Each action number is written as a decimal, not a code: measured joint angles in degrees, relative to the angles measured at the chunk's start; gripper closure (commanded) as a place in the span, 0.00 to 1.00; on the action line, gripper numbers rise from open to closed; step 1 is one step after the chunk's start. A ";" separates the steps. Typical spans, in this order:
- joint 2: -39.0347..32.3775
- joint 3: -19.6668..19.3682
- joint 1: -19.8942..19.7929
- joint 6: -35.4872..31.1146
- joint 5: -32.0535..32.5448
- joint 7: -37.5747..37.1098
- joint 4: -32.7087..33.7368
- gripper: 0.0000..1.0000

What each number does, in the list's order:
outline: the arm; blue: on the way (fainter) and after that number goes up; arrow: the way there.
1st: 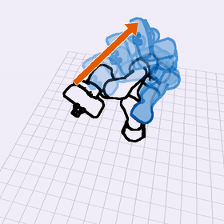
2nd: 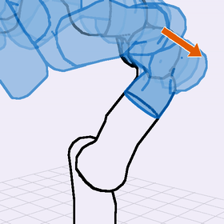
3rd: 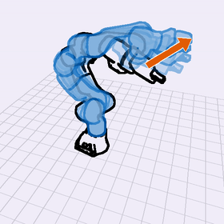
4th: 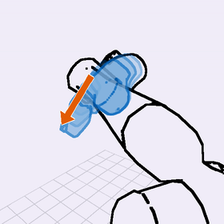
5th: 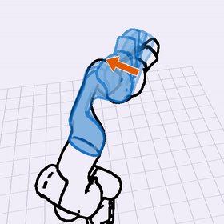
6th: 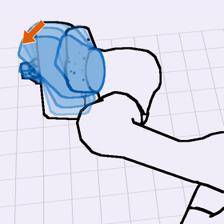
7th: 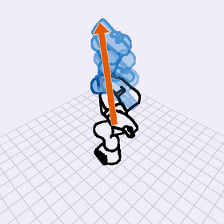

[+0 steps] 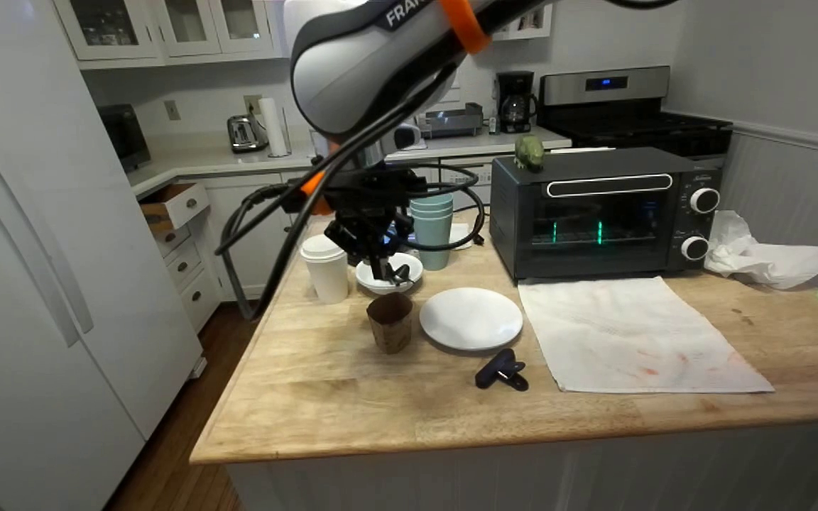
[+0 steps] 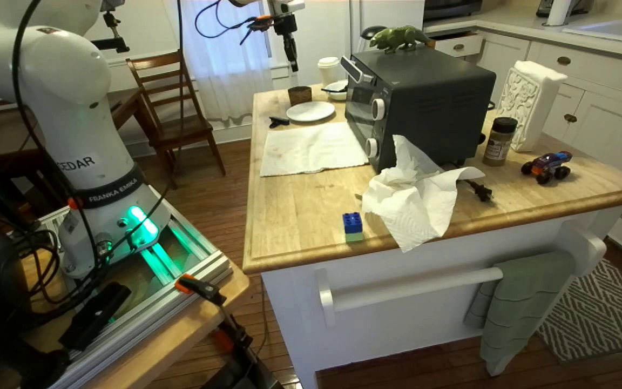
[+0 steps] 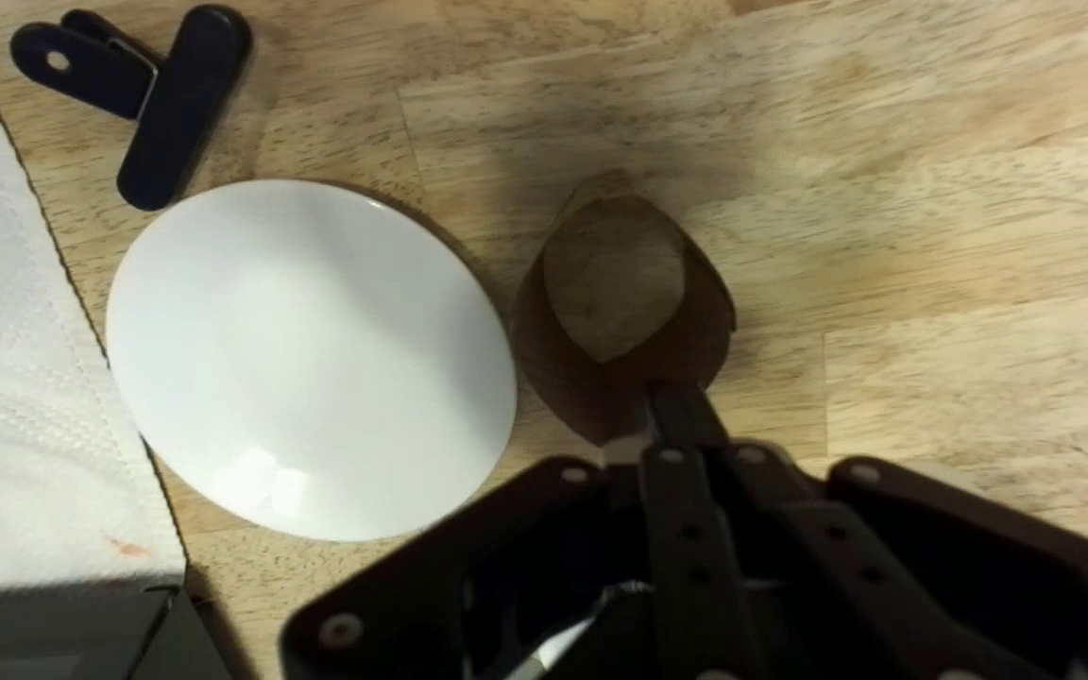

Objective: Remove the brown object from the white plate and put it on the table

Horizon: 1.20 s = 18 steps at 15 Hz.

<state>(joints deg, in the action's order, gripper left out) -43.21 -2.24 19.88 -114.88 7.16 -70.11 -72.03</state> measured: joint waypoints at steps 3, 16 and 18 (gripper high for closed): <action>4.25 0.07 -0.48 0.12 0.00 3.66 -2.56 1.00; 30.14 4.18 -6.39 2.80 -1.99 29.08 -26.42 0.53; 34.30 4.78 -7.42 2.76 -3.59 33.59 -30.52 0.39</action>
<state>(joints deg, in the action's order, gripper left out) -8.91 2.53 12.46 -112.11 3.57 -36.52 -102.55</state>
